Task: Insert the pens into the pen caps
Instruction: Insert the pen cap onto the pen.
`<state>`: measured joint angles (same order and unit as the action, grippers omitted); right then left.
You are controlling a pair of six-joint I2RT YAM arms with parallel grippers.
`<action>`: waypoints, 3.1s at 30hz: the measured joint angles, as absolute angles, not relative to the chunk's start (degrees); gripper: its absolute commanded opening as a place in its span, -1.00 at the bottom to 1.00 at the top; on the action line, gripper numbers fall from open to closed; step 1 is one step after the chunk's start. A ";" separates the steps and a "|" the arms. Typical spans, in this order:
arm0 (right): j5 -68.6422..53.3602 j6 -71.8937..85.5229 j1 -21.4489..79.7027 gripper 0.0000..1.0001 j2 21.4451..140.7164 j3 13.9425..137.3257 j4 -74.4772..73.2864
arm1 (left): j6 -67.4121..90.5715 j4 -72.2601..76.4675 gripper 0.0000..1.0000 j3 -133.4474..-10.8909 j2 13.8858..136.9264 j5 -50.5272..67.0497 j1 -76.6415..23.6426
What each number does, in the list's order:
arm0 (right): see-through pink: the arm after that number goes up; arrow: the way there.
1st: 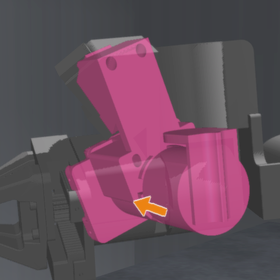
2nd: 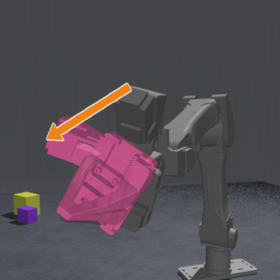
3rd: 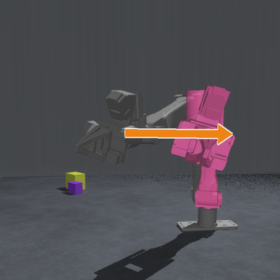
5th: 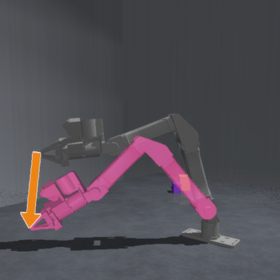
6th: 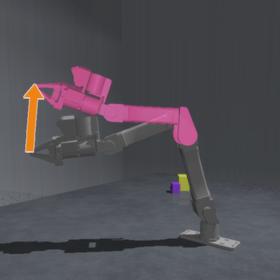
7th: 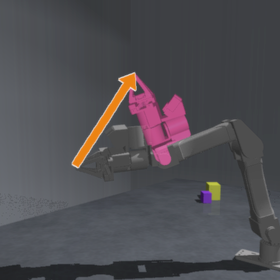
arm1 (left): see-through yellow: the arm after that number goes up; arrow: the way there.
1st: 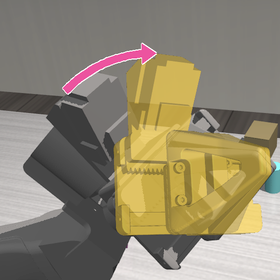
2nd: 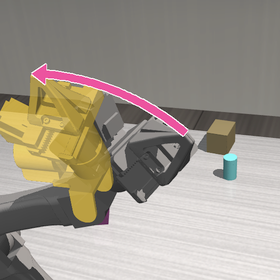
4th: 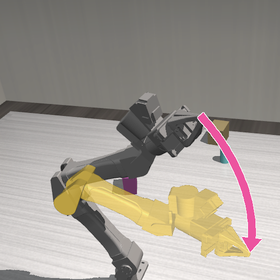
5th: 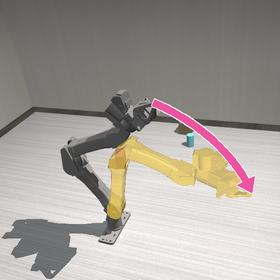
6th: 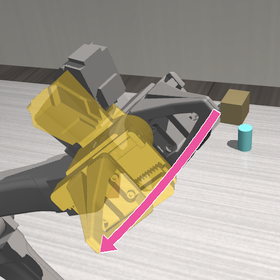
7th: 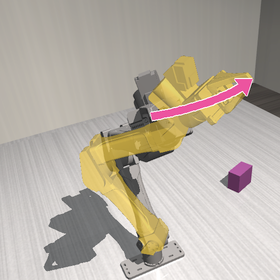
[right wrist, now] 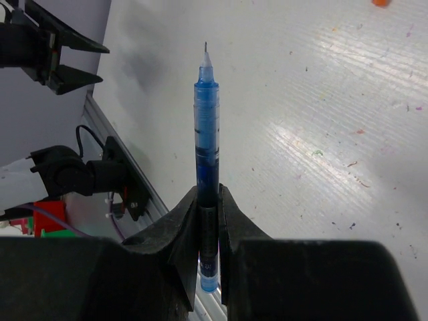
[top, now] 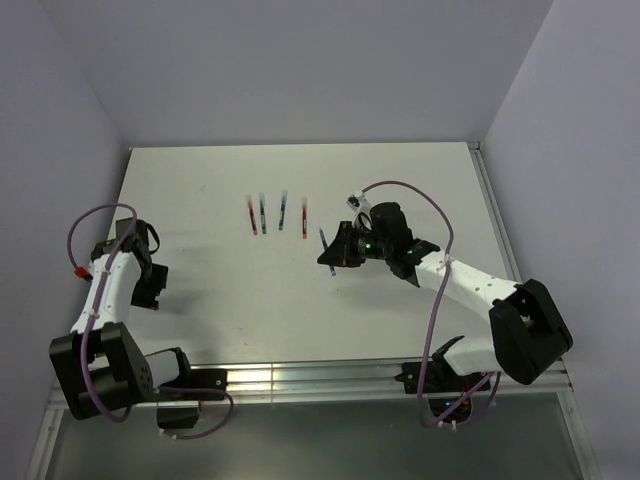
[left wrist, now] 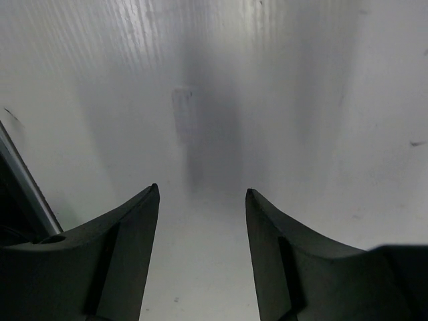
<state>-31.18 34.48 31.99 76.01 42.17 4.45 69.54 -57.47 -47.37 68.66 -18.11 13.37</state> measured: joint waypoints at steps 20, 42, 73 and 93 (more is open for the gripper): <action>-34.06 36.18 30.33 -1.00 77.25 40.91 7.05 | 68.60 -48.51 0.17 -41.82 76.49 -19.16 20.34; -35.22 36.40 30.33 -1.00 77.28 40.86 7.38 | 69.69 -44.64 0.10 -39.48 76.79 -19.14 21.47; -36.38 36.42 30.22 -1.00 78.26 40.82 8.16 | 68.14 -41.93 -0.99 -40.47 80.16 -18.02 23.07; -35.86 35.62 30.22 -1.00 78.24 40.82 8.05 | 58.98 -30.13 -0.99 -51.05 90.19 -6.61 2.26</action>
<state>-35.86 35.62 30.22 78.24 40.82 8.05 58.98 -30.13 -51.05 90.19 -6.61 2.26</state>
